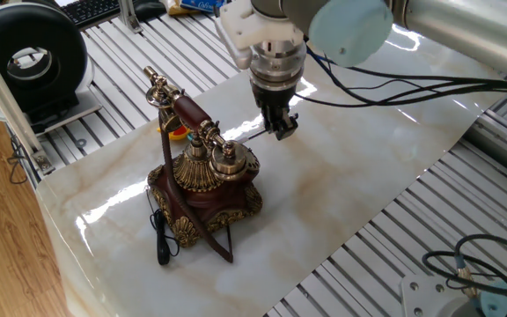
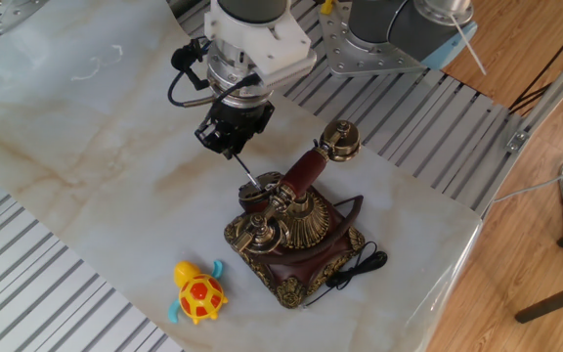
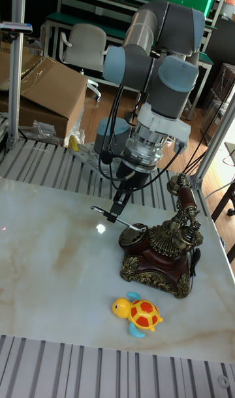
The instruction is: Dial a number on an old rotary phone
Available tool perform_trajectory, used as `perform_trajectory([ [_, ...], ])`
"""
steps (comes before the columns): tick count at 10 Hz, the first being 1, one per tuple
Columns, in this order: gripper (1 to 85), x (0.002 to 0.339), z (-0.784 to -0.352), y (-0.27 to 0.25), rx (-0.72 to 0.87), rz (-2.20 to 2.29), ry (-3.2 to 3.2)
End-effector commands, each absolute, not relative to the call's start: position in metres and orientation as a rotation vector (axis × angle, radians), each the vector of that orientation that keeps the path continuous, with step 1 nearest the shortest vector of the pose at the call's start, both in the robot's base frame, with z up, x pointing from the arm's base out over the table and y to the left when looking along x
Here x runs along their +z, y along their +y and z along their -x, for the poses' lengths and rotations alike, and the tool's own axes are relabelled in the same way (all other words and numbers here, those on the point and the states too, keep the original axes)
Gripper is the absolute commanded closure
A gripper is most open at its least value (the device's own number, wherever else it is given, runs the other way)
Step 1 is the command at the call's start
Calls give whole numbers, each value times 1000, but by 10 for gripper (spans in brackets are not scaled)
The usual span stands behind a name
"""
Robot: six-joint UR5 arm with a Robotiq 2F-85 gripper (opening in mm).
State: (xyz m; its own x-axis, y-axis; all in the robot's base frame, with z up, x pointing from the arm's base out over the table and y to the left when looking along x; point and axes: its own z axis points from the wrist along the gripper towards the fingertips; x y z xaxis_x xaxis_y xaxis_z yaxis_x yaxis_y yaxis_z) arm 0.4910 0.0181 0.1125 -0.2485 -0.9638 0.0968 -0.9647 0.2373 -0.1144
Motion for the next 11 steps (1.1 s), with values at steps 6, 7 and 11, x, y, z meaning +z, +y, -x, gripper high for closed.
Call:
perform_trajectory([
  [6, 843, 108, -490, 27, 226, -1929, -2461],
  [7, 843, 110, -490, 29, 219, -1930, -2460],
  [11, 843, 107, -503, 19, 188, -1992, -2416],
])
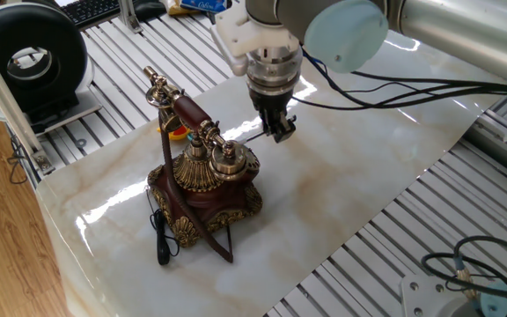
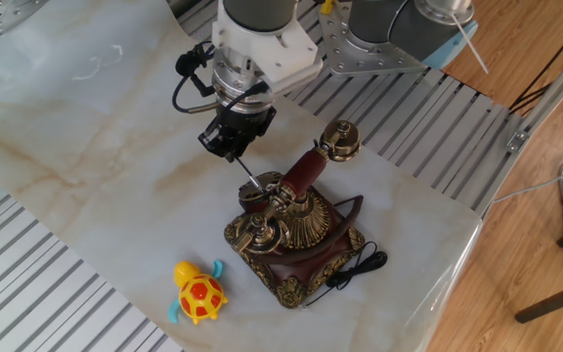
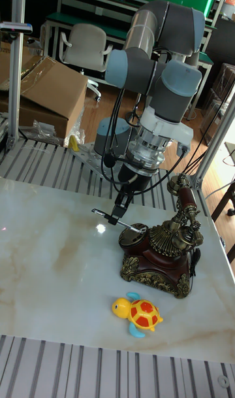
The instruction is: Dial a number on an old rotary phone
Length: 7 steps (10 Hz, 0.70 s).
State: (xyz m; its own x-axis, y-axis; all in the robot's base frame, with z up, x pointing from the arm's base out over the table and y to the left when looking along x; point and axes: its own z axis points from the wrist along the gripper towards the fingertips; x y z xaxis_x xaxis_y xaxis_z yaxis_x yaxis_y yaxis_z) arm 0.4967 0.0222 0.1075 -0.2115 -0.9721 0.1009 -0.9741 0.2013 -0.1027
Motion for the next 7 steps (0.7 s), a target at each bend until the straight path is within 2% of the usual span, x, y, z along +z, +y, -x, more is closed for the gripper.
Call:
perform_trajectory([
  [1, 843, 106, -504, 12, 188, -2001, -2405],
  [7, 843, 105, -509, 11, 206, -1969, -2414],
])
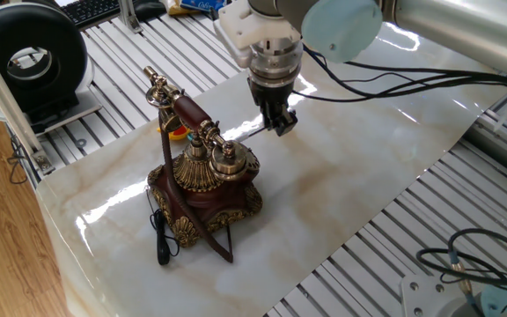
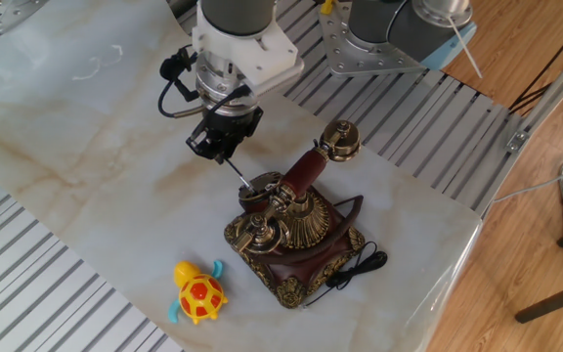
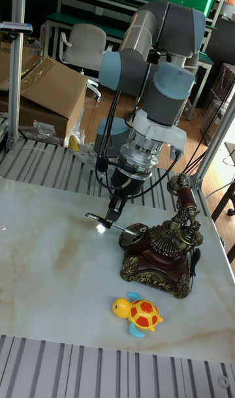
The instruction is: Dial a number on an old rotary phone
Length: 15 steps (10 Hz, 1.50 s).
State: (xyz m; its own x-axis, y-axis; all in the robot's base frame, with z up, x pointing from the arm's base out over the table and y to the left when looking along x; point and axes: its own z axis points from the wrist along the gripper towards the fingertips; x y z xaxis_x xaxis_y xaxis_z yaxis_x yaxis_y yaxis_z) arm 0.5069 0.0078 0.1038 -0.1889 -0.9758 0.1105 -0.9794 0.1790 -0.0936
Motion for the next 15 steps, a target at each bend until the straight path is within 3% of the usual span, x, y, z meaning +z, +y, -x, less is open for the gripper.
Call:
perform_trajectory([
  [1, 843, 109, -505, 8, 213, -1946, -2412],
  [5, 843, 127, -496, 18, 214, -1899, -2435],
  [15, 843, 114, -491, 26, 221, -1897, -2439],
])
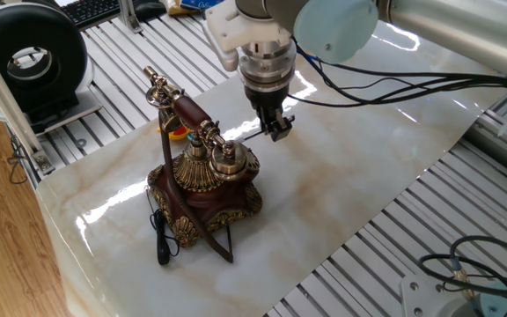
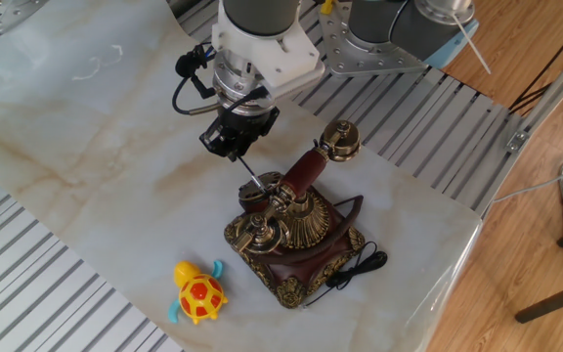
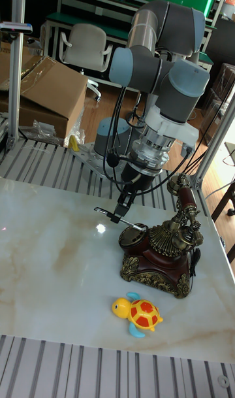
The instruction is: Dial a number on an old rotary phone
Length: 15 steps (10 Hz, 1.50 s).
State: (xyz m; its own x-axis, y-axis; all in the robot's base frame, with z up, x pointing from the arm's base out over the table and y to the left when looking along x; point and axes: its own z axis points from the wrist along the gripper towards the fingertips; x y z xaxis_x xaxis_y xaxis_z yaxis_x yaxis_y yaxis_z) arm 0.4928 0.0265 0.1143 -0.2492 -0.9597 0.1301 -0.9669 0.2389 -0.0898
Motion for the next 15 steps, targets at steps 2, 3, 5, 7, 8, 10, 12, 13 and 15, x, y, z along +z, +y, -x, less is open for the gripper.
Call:
perform_trajectory([
  [2, 843, 116, -490, 26, 229, -1890, -2441],
  [3, 843, 116, -491, 24, 238, -1889, -2438],
  [5, 843, 115, -492, 21, 250, -1893, -2430],
  [7, 843, 112, -492, 23, 247, -1892, -2434],
  [8, 843, 112, -492, 24, 245, -1891, -2436],
  [10, 843, 112, -491, 25, 236, -1893, -2436],
  [12, 843, 112, -492, 21, 250, -1900, -2421],
  [13, 843, 110, -490, 18, 247, -1900, -2421],
  [15, 843, 110, -490, 17, 245, -1901, -2422],
])
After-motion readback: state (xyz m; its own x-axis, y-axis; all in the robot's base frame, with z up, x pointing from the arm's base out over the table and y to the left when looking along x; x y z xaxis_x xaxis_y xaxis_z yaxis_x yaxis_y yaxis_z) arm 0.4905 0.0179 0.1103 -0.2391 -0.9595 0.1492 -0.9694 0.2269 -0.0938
